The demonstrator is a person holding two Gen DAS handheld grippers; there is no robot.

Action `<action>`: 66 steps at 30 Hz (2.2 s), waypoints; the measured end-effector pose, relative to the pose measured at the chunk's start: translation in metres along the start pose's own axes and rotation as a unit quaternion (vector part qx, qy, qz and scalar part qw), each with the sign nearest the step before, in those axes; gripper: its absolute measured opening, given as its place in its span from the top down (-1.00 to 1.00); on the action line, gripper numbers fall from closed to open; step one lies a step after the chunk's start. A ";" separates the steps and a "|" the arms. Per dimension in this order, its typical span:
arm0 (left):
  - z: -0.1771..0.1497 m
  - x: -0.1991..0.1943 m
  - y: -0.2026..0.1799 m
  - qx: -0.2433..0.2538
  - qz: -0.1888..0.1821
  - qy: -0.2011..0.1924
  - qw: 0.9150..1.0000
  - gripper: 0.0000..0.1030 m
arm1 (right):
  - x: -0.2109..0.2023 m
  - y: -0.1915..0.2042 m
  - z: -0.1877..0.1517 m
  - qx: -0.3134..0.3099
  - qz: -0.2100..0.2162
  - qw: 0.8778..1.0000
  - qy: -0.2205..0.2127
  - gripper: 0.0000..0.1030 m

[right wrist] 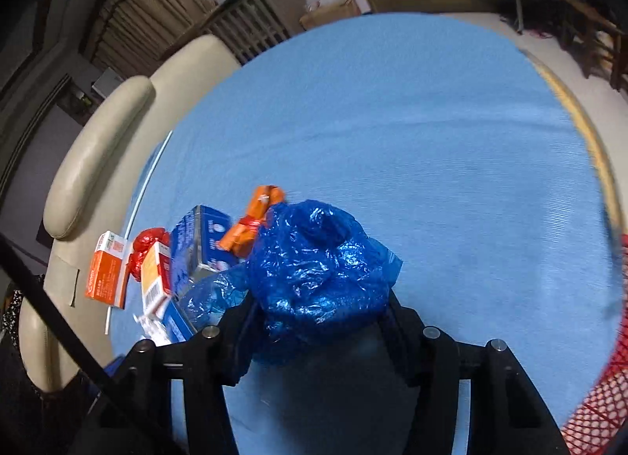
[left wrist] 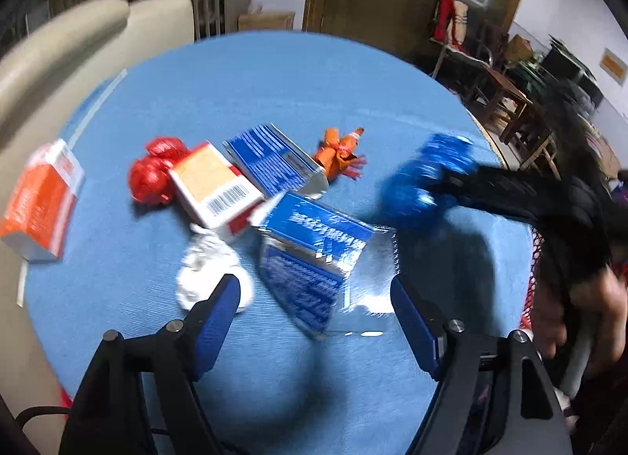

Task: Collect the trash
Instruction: 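Grasp the blue plastic bag with the right tool while the left tool grasps the clear tray, then carry the blue bag and clear tray to the wastebasket and release both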

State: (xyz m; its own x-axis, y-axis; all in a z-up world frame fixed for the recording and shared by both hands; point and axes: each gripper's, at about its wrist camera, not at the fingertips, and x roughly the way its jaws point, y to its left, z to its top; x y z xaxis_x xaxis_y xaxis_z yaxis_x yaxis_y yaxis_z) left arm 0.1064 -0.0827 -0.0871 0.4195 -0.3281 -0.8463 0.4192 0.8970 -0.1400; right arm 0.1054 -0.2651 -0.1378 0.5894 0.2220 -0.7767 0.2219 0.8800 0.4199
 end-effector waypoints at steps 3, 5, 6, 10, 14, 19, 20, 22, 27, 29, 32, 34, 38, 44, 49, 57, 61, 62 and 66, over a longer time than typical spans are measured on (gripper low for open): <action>0.000 0.008 -0.012 -0.003 -0.011 0.014 1.000 -0.54 | -0.016 -0.021 -0.009 0.009 -0.012 1.000 -0.013 -0.14; -0.006 0.013 -0.021 0.001 -0.013 0.028 1.000 -0.54 | -0.029 -0.034 -0.019 0.017 -0.018 0.999 -0.021 -0.14; -0.010 0.016 -0.023 -0.001 -0.017 0.037 0.999 -0.54 | -0.033 -0.041 -0.019 0.018 -0.021 0.999 -0.023 -0.14; -0.016 0.023 -0.022 -0.021 -0.015 0.044 0.999 -0.54 | -0.045 -0.058 -0.026 0.027 -0.025 0.999 -0.030 -0.14; -0.010 0.029 -0.019 -0.030 -0.020 0.039 0.999 -0.20 | -0.051 -0.059 -0.029 0.025 -0.020 0.999 -0.031 -0.14; -0.015 0.048 -0.027 -0.022 -0.015 0.062 0.998 -0.03 | -0.060 -0.054 -0.035 0.009 -0.030 0.999 -0.044 -0.14; -0.016 0.050 -0.027 -0.024 -0.018 0.064 0.997 0.03 | -0.062 -0.053 -0.035 0.006 -0.033 0.998 -0.047 -0.14; -0.017 0.047 -0.027 -0.023 -0.022 0.047 0.998 0.04 | -0.066 -0.052 -0.038 0.001 -0.039 0.998 -0.052 -0.14; -0.023 0.031 -0.030 -0.014 -0.031 0.026 0.999 0.06 | -0.079 -0.048 -0.045 -0.023 -0.064 0.995 -0.075 -0.14; -0.025 0.019 -0.035 -0.003 -0.035 0.016 0.999 0.06 | -0.088 -0.044 -0.051 -0.041 -0.081 0.992 -0.090 -0.14; -0.032 -0.002 -0.048 0.022 -0.037 -0.005 0.999 0.06 | -0.101 -0.038 -0.057 -0.066 -0.110 0.986 -0.107 -0.14; -0.032 -0.014 -0.057 0.033 -0.039 -0.018 0.999 0.06 | -0.112 -0.032 -0.061 -0.090 -0.145 0.978 -0.122 -0.14; -0.033 -0.045 -0.072 0.062 -0.029 -0.055 0.996 0.06 | -0.138 -0.024 -0.067 -0.117 -0.173 0.966 -0.151 -0.14; -0.028 -0.070 -0.097 0.102 -0.017 -0.098 0.990 0.06 | -0.170 -0.025 -0.076 -0.116 -0.198 0.959 -0.168 -0.14; -0.028 -0.080 -0.116 0.129 -0.018 -0.109 0.985 0.06 | -0.191 -0.031 -0.081 -0.110 -0.215 0.953 -0.184 -0.14; -0.031 -0.076 -0.138 0.152 -0.019 -0.104 0.983 0.05 | -0.208 -0.051 -0.086 -0.090 -0.223 0.952 -0.189 -0.14; -0.031 -0.077 -0.147 0.158 -0.020 -0.099 0.982 0.05 | -0.210 -0.059 -0.085 -0.081 -0.227 0.952 -0.188 -0.14; -0.031 -0.077 -0.148 0.160 -0.020 -0.098 0.982 0.05 | -0.210 -0.060 -0.084 -0.079 -0.227 0.952 -0.187 -0.14; -0.031 -0.074 -0.153 0.166 -0.022 -0.094 0.981 0.05 | -0.210 -0.062 -0.085 -0.076 -0.230 0.953 -0.184 -0.14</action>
State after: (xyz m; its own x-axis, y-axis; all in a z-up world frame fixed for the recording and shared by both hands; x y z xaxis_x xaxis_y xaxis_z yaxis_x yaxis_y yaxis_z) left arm -0.0139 -0.1868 -0.0189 0.5238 -0.4409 -0.7288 0.6659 0.7456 0.0275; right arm -0.0983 -0.3310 -0.0404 0.6962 -0.3392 -0.6327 0.4239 0.9055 -0.0190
